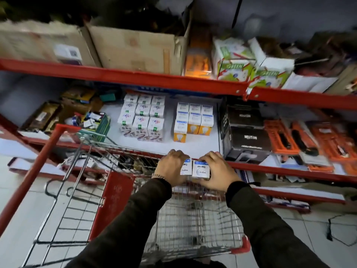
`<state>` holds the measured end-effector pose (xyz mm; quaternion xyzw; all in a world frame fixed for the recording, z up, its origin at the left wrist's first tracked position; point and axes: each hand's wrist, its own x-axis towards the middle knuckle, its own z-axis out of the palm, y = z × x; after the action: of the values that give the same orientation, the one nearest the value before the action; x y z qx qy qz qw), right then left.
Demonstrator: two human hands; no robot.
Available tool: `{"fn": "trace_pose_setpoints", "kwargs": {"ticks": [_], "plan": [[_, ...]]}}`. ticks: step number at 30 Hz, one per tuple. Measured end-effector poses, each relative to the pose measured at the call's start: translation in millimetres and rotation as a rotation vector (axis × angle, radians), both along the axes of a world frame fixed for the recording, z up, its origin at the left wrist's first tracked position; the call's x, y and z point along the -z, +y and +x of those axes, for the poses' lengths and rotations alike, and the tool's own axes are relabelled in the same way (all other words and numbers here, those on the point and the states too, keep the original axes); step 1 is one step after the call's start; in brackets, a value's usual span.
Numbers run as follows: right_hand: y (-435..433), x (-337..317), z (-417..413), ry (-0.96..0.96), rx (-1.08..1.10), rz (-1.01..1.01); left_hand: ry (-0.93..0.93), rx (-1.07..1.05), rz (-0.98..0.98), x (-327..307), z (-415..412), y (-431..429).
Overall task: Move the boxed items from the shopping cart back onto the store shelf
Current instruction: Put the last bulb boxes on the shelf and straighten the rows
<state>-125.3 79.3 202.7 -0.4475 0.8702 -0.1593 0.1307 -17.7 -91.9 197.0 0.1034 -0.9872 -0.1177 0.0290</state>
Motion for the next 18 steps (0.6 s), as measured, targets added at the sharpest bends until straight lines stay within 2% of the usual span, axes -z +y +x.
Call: {"fn": "trace_pose_setpoints", "kwargs": {"ticks": [6, 11, 18], "plan": [[-3, -30, -51, 0.093, 0.082, 0.012, 0.05, 0.034, -0.062, -28, -56, -6], [-19, -33, -93, 0.139, 0.126, 0.05, -0.038, 0.039, -0.185, -25, -112, -13], [-57, -9, -135, 0.107, 0.135, 0.189, -0.204, 0.027, -0.314, 16, -164, -26]]}}
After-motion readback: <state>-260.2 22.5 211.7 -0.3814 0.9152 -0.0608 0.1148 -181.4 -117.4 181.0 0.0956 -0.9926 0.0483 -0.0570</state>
